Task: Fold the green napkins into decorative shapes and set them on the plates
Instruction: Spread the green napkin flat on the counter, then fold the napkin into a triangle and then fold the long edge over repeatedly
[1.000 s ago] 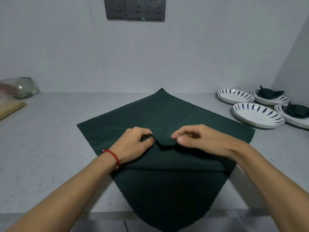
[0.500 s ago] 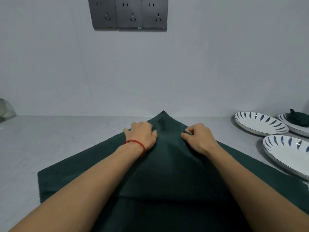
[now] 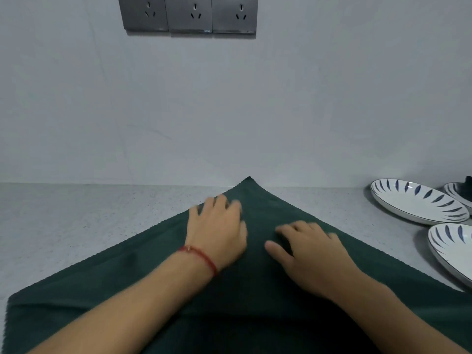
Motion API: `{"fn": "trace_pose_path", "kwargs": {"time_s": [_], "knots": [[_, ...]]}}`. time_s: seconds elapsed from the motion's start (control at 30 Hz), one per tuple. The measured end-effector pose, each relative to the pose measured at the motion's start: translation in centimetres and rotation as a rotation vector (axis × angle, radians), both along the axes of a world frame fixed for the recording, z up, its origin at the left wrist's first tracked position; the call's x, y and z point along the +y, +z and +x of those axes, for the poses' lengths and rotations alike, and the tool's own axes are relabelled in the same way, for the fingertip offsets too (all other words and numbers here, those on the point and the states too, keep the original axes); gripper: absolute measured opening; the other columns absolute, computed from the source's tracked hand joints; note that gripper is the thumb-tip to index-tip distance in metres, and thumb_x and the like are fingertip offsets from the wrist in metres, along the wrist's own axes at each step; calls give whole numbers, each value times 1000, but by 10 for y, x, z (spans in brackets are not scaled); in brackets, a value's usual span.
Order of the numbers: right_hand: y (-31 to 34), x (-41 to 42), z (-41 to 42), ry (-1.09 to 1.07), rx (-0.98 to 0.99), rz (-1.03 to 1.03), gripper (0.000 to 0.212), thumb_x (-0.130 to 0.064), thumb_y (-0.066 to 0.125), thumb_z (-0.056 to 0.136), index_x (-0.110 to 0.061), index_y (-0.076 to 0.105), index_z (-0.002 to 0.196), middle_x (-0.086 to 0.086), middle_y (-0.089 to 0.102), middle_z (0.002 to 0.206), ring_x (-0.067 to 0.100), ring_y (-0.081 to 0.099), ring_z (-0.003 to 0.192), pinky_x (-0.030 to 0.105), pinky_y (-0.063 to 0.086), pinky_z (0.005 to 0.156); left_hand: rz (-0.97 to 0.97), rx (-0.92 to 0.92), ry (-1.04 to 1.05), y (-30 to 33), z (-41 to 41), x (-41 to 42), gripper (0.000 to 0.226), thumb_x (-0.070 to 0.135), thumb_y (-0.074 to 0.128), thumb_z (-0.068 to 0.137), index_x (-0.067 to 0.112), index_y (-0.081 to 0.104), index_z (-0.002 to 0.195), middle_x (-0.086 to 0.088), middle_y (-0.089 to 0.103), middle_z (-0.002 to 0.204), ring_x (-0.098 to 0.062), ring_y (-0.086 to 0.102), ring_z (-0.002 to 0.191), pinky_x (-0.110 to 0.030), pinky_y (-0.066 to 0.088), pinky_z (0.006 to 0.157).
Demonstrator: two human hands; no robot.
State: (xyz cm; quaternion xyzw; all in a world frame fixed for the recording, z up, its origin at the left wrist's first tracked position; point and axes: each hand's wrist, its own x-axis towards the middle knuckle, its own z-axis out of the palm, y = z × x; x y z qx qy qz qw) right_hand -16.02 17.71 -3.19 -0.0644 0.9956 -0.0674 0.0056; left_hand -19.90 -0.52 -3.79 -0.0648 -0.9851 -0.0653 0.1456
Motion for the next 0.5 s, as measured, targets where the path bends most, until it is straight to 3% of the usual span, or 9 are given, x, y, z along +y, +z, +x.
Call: {"fn": "trace_pose_path", "kwargs": {"time_s": [0.1,0.17,0.5], "knots": [[-16,4,9,-28,-48,28,64,-66,17,100,-38,16,158,-8,15,166,15,11,153,46,13,124,8,-265,-49,-16,40,1,52,56,29,100,39,30,150,7,24,161,-16,16,150,-54,10,121],[-23,3,7,-52,9,3,63,-63,15,102,-36,14,159,-7,13,167,15,8,154,47,10,124,33,-288,-49,-19,40,3,56,57,25,101,41,20,154,8,11,166,-14,5,153,-56,3,122],[-39,6,1,-67,104,-54,59,-57,17,104,-35,19,158,-6,17,166,15,11,153,48,10,124,86,-250,-43,-32,30,6,57,57,21,100,43,17,155,11,7,167,-13,-1,154,-55,-3,122]]}}
